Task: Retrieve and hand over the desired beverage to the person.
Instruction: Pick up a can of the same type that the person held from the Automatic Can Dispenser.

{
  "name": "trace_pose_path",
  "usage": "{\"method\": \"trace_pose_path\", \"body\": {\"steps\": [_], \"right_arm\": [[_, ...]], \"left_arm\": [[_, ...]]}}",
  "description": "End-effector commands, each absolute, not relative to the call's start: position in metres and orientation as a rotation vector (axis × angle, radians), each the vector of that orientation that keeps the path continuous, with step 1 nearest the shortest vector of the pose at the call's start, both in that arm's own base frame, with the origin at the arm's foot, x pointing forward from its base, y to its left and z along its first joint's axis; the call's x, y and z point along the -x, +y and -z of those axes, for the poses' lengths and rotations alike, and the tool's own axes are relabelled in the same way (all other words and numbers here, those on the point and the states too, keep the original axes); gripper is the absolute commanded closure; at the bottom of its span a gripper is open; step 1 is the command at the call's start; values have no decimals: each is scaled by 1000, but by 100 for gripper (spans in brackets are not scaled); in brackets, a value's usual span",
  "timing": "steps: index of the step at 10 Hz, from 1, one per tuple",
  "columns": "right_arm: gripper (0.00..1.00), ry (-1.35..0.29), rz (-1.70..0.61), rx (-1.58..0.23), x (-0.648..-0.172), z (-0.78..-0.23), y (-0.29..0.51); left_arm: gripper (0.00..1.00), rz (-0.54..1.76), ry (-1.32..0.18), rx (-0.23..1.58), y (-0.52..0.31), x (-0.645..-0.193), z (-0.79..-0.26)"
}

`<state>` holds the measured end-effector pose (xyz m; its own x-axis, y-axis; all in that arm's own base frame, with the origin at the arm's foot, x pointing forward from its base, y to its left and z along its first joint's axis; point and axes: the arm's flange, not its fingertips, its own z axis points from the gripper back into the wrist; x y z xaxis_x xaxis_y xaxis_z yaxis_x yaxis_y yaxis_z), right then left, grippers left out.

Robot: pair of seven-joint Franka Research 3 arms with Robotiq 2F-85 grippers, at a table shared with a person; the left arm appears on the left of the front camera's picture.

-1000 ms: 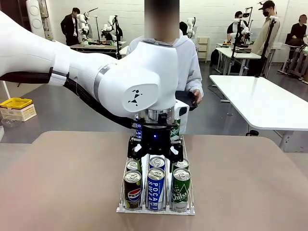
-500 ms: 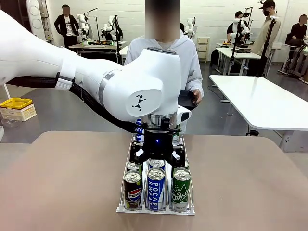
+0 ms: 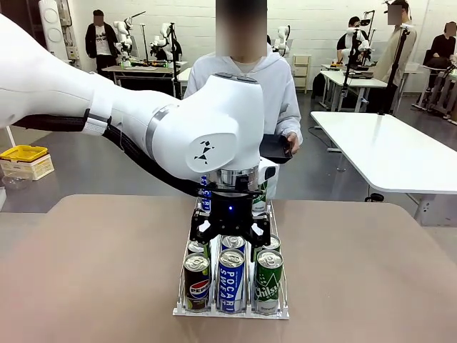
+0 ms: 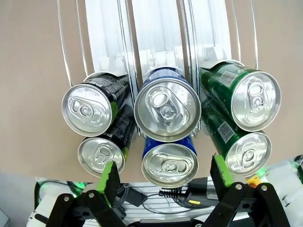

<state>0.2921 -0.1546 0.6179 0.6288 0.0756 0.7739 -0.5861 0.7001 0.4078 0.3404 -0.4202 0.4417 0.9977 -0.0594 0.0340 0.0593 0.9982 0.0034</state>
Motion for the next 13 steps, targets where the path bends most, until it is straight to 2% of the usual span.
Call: {"method": "trace_pose_path", "body": {"steps": [1,10,11,12,13], "right_arm": [[0,-834,-434,-727,-295,-621,-155],[0,-834,-434,-727,-295,-621,-155],[0,-834,-434,-727,-295,-621,-155],[0,-834,-434,-727,-295,-621,-155],[0,-834,-434,-727,-295,-621,-155]], "left_arm": [[0,24,-56,-16,-429,-342,-438],[0,24,-50,-29,-433,-343,-431],[40,37,-69,-9,-433,-343,-432],[56,38,-66,-13,-432,-342,-433],[96,41,-66,-15,-432,-342,-433]]}}
